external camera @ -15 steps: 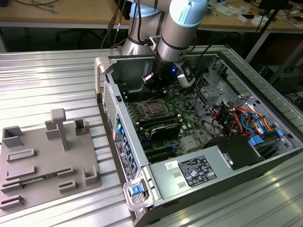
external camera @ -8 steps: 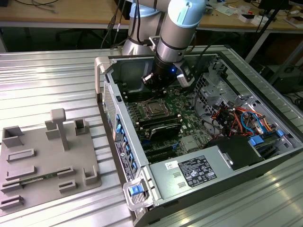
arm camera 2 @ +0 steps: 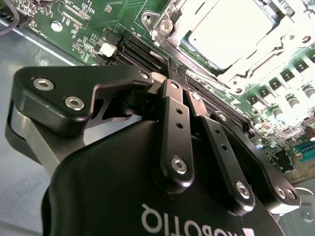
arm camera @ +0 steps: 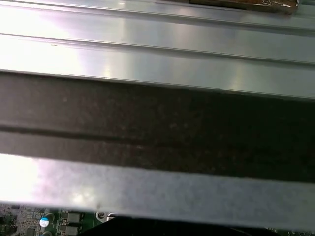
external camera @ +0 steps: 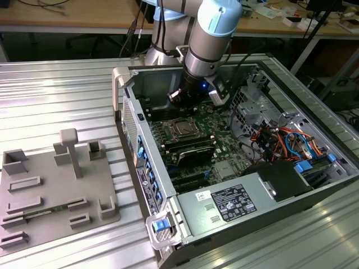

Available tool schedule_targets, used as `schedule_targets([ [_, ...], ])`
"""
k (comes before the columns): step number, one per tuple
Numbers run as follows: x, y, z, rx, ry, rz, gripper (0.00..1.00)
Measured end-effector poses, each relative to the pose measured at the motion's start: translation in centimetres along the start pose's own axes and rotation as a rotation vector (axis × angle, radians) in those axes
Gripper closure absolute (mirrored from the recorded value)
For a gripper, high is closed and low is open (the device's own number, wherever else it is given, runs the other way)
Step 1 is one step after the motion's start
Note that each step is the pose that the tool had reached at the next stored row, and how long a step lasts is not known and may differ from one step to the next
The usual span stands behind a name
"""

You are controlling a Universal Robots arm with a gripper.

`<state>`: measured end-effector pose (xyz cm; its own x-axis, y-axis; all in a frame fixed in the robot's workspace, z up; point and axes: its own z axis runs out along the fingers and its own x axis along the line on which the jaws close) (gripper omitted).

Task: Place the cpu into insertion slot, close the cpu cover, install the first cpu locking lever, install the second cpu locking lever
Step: 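Install the first cpu locking lever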

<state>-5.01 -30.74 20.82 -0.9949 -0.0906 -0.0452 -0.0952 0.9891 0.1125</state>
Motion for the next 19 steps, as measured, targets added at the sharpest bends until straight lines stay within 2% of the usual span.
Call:
schedule_targets([
  [6, -0.34, -0.04, 0.10, -0.0001, -0.0003, 0.000, 0.89],
  [19, -0.34, -0.06, 0.27, -0.0001, -0.0002, 0.000, 0.89],
])
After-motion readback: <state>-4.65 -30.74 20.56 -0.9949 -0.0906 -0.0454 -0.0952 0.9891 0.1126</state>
